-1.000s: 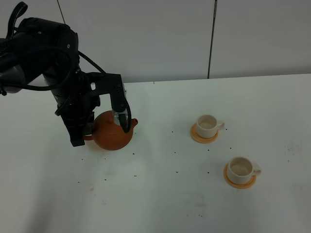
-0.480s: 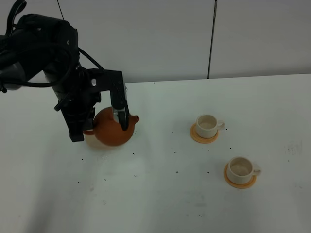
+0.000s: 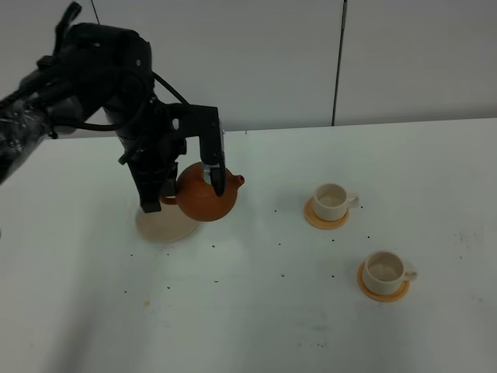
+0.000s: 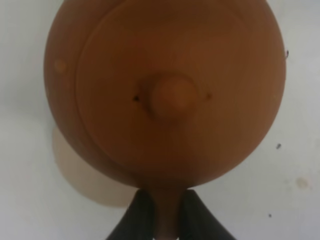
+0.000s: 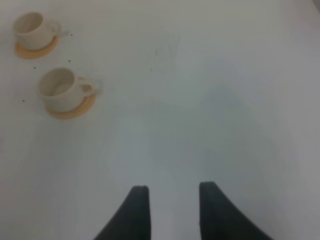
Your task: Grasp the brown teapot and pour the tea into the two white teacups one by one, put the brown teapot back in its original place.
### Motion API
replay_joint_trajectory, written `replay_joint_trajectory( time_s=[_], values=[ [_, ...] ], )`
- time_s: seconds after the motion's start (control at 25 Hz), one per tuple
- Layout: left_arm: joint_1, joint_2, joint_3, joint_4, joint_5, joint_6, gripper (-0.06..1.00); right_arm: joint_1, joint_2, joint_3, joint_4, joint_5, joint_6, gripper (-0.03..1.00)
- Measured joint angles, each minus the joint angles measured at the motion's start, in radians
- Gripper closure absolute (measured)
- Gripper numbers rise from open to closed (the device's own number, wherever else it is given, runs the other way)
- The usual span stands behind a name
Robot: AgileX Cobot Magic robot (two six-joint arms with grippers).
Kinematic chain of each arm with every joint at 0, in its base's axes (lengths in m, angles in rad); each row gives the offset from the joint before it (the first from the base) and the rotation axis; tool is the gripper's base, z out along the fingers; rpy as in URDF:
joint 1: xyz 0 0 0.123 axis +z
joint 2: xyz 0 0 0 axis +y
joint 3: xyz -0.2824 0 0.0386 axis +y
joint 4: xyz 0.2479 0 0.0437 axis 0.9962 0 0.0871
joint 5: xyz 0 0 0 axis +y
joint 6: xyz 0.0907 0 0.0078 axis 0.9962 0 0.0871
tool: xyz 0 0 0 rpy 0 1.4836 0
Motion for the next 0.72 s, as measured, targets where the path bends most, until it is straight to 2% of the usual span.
replay_joint_trajectory(
  time_s=[0.24,0.72],
  values=[
    [0.0,0.063,-0.058,0.0,-0.003,0.026,0.77,0.0,0.0,0.0,0.0,0.0,0.0,0.73],
    [-0.038,0.203,-0.312,0.03,-0.002,0.076,0.77,0.0,0.0,0.0,0.0,0.0,0.0,0.73]
  ],
)
